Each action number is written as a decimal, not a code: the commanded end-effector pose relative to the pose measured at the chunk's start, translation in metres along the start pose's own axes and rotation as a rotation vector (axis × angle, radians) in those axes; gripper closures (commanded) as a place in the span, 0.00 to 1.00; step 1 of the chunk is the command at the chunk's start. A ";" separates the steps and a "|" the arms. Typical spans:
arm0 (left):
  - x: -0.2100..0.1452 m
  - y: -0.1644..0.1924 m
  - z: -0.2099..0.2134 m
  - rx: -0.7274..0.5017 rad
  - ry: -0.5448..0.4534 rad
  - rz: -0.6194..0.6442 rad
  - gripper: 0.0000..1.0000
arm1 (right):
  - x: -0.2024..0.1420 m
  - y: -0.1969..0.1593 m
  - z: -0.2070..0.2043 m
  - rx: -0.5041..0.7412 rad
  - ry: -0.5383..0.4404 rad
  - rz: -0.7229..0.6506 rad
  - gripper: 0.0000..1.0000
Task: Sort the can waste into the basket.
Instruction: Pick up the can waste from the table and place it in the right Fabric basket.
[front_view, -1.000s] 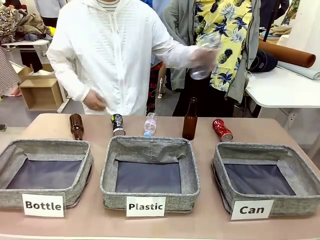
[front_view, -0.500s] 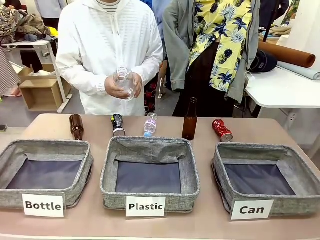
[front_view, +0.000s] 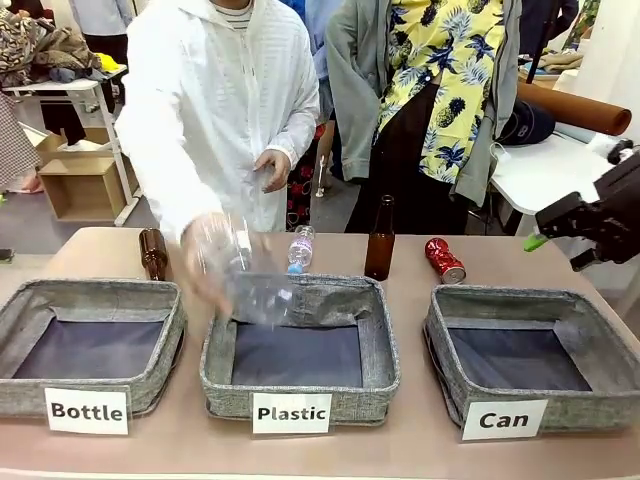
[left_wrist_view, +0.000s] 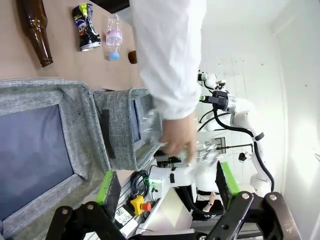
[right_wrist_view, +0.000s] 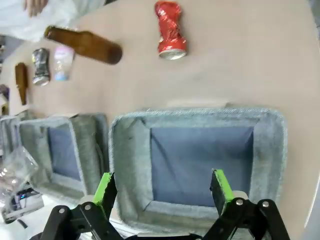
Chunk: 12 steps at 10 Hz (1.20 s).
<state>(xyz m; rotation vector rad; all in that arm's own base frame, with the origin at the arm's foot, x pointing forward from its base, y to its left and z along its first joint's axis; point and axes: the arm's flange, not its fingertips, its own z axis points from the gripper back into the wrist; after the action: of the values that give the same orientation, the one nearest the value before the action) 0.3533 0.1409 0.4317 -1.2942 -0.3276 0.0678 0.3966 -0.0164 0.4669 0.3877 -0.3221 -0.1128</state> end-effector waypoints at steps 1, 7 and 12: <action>-0.003 0.000 0.001 -0.006 0.008 -0.027 0.00 | -0.008 0.000 0.006 0.042 0.011 -0.004 0.00; -0.003 0.000 0.001 -0.006 0.008 -0.027 0.00 | 0.087 0.052 -0.048 -0.165 0.143 0.209 0.00; -0.003 0.000 0.001 -0.006 0.008 -0.027 0.00 | 0.170 0.069 -0.157 -0.264 0.258 0.225 0.00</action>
<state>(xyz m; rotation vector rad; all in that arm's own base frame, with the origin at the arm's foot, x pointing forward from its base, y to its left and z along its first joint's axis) 0.3531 0.1412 0.4317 -1.2944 -0.3278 0.0680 0.5890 0.0656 0.4009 0.1505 -0.1004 0.1410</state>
